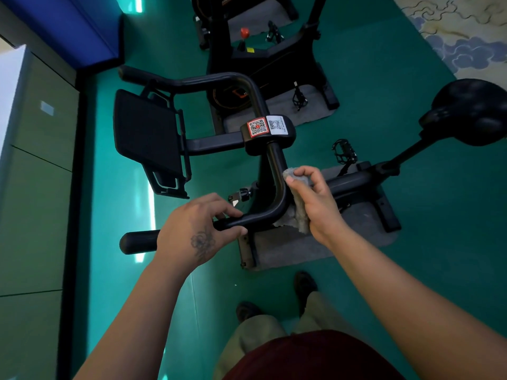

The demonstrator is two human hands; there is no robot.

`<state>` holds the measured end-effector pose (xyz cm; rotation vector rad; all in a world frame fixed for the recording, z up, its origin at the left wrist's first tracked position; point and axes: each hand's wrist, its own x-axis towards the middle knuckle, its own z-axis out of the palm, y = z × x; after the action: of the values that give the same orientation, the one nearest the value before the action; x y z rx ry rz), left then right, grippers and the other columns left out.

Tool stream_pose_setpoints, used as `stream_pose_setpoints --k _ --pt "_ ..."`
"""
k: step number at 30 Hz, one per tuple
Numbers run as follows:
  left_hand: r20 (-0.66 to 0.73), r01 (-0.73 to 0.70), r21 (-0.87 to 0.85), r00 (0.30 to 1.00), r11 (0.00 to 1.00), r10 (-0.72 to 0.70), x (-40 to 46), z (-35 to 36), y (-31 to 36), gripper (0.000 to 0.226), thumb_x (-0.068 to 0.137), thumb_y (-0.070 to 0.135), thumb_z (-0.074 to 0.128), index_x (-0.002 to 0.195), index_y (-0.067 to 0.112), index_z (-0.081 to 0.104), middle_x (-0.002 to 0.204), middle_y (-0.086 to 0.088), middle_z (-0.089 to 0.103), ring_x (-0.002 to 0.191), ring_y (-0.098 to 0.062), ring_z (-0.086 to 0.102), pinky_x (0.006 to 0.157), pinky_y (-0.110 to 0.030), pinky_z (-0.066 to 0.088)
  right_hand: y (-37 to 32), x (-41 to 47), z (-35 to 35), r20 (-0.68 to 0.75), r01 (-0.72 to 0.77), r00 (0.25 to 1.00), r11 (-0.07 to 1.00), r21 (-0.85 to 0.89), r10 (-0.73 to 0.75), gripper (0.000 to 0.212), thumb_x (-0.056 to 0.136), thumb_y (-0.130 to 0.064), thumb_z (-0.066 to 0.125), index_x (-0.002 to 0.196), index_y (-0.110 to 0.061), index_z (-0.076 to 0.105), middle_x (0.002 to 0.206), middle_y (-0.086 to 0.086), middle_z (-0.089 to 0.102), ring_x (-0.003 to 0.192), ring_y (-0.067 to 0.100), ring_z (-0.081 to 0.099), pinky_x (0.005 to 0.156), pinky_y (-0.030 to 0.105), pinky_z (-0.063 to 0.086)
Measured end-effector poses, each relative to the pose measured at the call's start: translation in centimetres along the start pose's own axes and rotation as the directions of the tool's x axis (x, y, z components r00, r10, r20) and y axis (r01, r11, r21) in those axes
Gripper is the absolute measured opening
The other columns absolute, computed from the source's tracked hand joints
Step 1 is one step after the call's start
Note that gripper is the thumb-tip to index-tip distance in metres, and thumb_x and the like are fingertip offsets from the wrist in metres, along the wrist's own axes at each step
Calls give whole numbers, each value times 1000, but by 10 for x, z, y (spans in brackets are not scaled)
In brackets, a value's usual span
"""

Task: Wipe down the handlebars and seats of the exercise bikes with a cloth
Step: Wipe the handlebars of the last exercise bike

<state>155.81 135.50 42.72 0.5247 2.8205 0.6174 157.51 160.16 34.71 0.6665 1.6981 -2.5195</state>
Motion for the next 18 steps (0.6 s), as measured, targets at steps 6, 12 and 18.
stream_pose_setpoints --k 6,12,18 --pt "1 -13 12 1000 1000 13 -1 0 -2 29 79 62 82 99 43 77 92 28 63 79 9 57 72 -28 50 -19 14 10 -41 19 999 989 -147 -25 16 94 -25 78 94 -32 64 107 3 70 91 22 69 80 39 60" --pt "-4 -51 32 999 998 51 -2 2 -3 29 81 65 78 102 45 76 91 30 60 82 1 59 70 -27 50 -17 9 20 -72 5 997 998 -58 -9 14 97 -23 75 101 -27 62 107 8 70 84 24 74 73 41 62" --pt "-13 -93 51 996 994 93 -3 2 -5 29 83 64 77 105 44 74 92 30 57 85 1 57 69 -25 46 6 -23 13 -59 4 998 1000 6 -3 12 95 -33 75 101 -36 65 128 15 68 110 31 69 101 57 58"
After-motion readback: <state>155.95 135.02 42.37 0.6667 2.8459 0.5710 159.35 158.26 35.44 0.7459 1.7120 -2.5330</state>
